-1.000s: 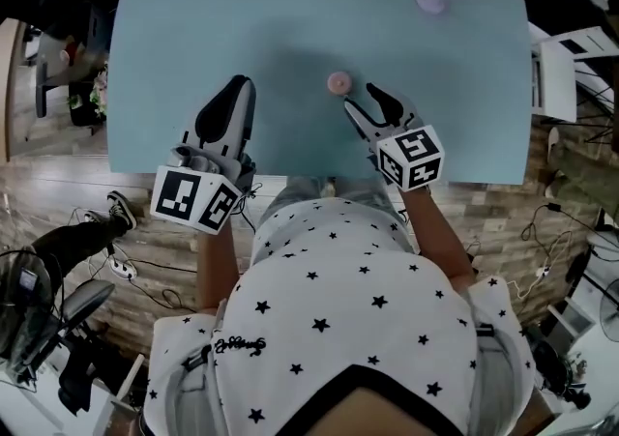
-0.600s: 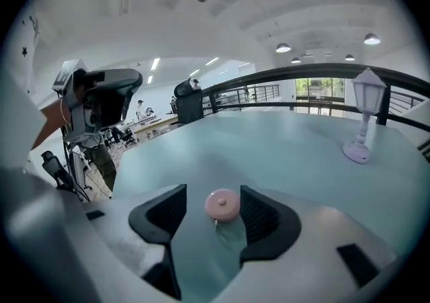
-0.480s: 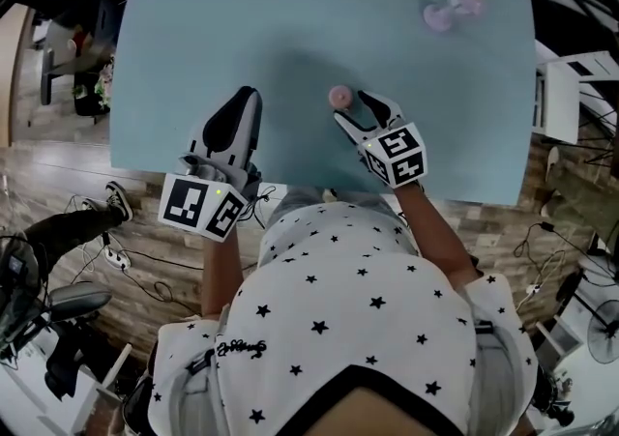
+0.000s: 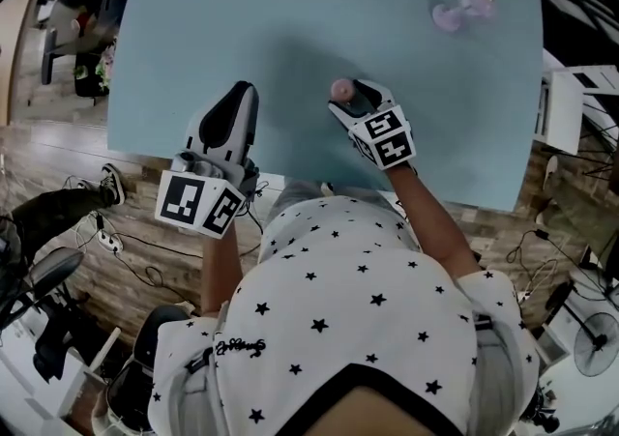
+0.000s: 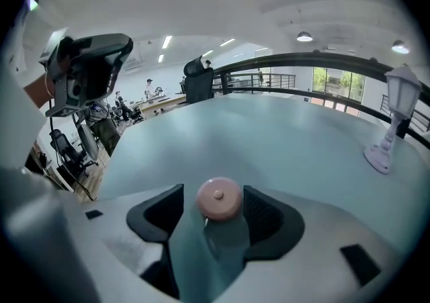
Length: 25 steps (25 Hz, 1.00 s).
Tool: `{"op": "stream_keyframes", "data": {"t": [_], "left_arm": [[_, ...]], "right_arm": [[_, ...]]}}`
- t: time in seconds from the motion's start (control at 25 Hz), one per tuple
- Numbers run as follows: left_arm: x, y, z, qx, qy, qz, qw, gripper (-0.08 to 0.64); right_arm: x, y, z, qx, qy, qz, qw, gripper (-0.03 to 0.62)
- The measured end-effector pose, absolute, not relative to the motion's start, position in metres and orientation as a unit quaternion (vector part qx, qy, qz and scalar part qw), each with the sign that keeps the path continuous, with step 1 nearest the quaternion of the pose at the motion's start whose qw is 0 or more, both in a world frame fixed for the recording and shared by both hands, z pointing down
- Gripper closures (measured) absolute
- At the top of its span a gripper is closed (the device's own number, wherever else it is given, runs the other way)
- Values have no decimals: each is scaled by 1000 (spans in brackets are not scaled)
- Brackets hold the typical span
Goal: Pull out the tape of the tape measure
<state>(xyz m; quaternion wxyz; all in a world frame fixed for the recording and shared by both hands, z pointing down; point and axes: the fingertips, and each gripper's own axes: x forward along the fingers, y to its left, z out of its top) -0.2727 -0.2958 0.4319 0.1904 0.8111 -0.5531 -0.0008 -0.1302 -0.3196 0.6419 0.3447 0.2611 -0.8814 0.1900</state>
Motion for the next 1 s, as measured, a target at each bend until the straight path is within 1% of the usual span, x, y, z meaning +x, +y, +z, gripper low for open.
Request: {"op": "stream_keyframes", "data": {"t": [0.12,0.24,0.32,0.44,0.56,0.64,1.0], "left_arm": [[-275,-293,433,806,-560,0,192,512],[-278,-289,435,801,-566,0,194,511],[-279,-287,436,799,-569,-1,196,512],[-279,-286,435,798,-571,-2,194,511],[-277,-286,434,799,-570,1,193,511],[-274,-286,434,800,-569,5,193,512],[-246,-295,430,821,-532,2,206,511]], "right_arm": [[-135,-322,649,258,-879,183,358,314],[-135,-323,651,264,-877,167,365,333],[-135,-325,653,269,-876,157,369,360],[-134,-323,652,268,-871,162,377,378],[-132,-322,648,262,-874,156,377,382],[-130,-323,640,263,-880,146,367,382],[-129,-329,556,270,-918,95,275,382]]}}
